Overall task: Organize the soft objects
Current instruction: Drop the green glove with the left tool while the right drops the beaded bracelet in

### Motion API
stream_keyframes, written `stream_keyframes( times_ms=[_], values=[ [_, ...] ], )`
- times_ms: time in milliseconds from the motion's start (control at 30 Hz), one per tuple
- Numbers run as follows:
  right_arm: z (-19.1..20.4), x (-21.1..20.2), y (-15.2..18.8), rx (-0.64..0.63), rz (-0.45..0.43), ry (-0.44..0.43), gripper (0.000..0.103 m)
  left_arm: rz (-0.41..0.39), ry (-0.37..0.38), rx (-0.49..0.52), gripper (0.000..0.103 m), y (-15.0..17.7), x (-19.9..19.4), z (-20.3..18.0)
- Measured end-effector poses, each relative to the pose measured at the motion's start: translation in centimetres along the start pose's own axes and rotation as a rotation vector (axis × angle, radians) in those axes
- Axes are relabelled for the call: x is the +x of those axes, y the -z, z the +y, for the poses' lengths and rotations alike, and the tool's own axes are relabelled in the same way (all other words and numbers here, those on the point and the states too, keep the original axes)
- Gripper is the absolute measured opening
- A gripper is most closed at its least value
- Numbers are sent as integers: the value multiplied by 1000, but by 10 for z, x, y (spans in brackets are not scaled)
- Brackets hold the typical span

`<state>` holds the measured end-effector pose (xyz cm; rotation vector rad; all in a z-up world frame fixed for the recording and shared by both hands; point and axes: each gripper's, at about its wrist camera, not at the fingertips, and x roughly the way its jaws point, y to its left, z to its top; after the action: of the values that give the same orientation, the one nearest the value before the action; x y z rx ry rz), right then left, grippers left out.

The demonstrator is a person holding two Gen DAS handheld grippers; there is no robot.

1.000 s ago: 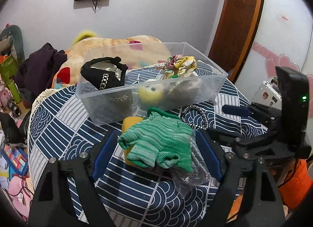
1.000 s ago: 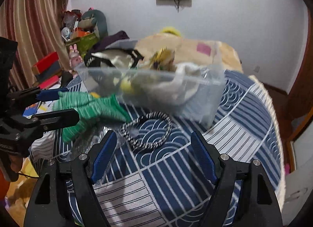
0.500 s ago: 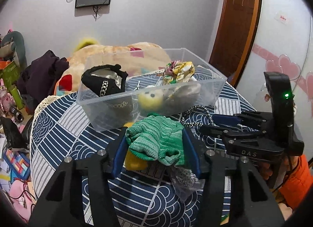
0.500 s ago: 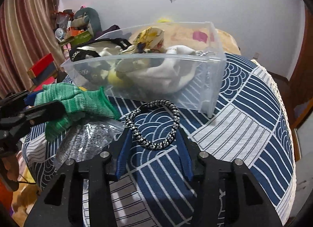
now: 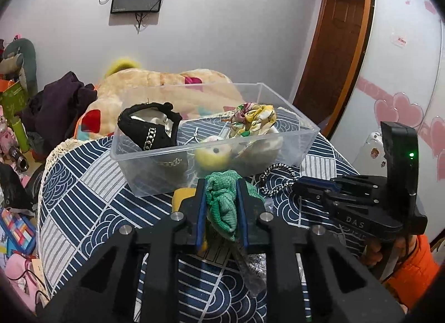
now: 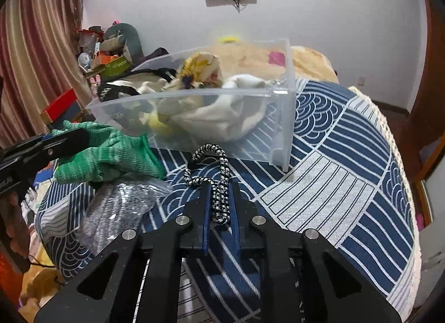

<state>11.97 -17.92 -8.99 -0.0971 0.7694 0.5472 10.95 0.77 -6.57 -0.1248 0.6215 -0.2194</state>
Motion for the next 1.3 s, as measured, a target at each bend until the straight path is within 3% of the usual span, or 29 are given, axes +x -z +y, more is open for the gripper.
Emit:
stream_keyframes(
  times_ms=[233, 500, 800, 1033, 1300],
  values=[
    [10, -22, -5, -35, -47, -5, 11, -62, -23, 29, 19, -6, -26, -5],
    [18, -52, -23, -57, -167, -6, 11, -164, -28, 12, 19, -27, -55, -2],
    [16, -65, -57, -31, -284, 3, 11, -261, -82, 12, 19, -54, -58, 5],
    [14, -49, -76, -13, -301, 14, 11, -247, -107, 0, 19, -70, -30, 11],
    [5, -10, -89, 41, -236, 26, 11, -140, -137, -9, 19, -76, 26, 21]
  ],
)
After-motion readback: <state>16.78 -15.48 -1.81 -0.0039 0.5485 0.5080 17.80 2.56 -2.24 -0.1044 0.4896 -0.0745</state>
